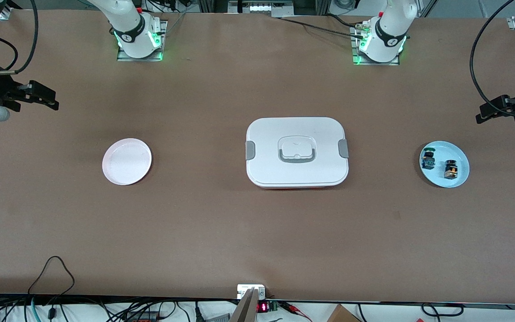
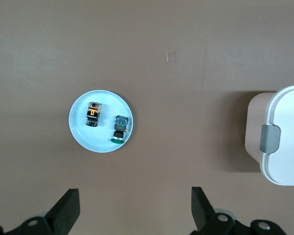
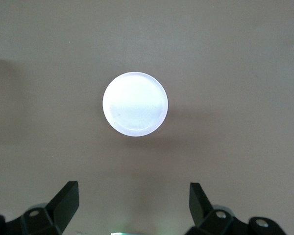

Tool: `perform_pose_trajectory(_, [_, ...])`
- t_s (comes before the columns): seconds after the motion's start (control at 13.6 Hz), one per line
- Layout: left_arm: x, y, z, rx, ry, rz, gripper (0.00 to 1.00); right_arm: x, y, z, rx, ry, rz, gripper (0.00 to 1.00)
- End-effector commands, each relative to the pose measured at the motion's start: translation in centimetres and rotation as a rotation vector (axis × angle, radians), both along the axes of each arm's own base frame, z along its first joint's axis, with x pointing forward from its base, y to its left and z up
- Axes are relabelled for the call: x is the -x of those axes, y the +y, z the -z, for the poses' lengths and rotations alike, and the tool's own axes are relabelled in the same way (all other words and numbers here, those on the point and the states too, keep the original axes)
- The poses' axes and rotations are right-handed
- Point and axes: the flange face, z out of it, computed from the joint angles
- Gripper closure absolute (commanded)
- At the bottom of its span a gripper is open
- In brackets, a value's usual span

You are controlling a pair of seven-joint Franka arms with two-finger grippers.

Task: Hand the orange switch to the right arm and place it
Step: 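Move the left gripper over the light-blue plate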

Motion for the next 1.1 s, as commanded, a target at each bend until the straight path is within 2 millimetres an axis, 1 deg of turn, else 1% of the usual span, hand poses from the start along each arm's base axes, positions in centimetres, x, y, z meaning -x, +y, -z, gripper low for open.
perform_pose_trajectory(0.0, [-0.3, 0.3, -0.6, -0.001, 0.006, 0.004, 0.0, 1.7, 0.0, 0.0, 0.0, -0.026, 0.013, 0.0])
perform_pose_trajectory(0.22, [-0.4, 0.3, -0.8, -0.004, 0.0, 0.01, 0.0, 2.7, -0.2, -0.3, -0.005, -0.04, 0.017, 0.0])
perform_pose_trajectory(0.37, [-0.5, 0.3, -1.0, -0.001, -0.005, 0.013, 0.0, 2.9, -0.3, -0.4, -0.005, -0.038, 0.016, 0.0])
perform_pose_trajectory(0.44, [-0.5, 0.5, -0.6, 0.006, 0.002, 0.01, 0.0, 3.0, -0.2, -0.3, -0.002, -0.035, 0.012, 0.0])
perform_pose_trajectory(0.51, [-0.4, 1.5, -0.6, 0.013, 0.001, -0.009, 0.0, 3.0, 0.0, -0.3, 0.007, -0.034, 0.007, 0.0])
perform_pose_trajectory(0.59, [-0.2, 2.0, -0.4, 0.015, 0.008, -0.015, 0.0, 3.0, 0.1, -0.3, 0.009, -0.031, 0.005, 0.0])
perform_pose_trajectory(0.74, [0.5, 1.5, 0.9, 0.028, 0.097, -0.005, 0.0, 3.1, 0.1, -0.4, 0.009, -0.032, 0.005, 0.0])
perform_pose_trajectory(0.81, [0.5, 1.2, 1.6, 0.028, 0.122, 0.002, 0.0, 3.1, 0.1, -0.4, 0.009, -0.032, 0.005, 0.0])
perform_pose_trajectory(0.88, [0.4, 1.0, 1.8, 0.028, 0.129, 0.012, 0.0, 3.1, 0.1, -0.4, 0.009, -0.031, 0.006, 0.0])
perform_pose_trajectory(0.96, [0.2, 0.9, 2.8, 0.035, 0.147, 0.083, 0.0, 3.1, 0.0, -0.6, 0.008, -0.035, 0.008, 0.0])
perform_pose_trajectory(1.03, [0.1, 1.3, 4.9, 0.07, 0.184, 0.253, 0.0, 3.3, -0.3, -1.1, 0.007, -0.044, 0.013, 0.0])
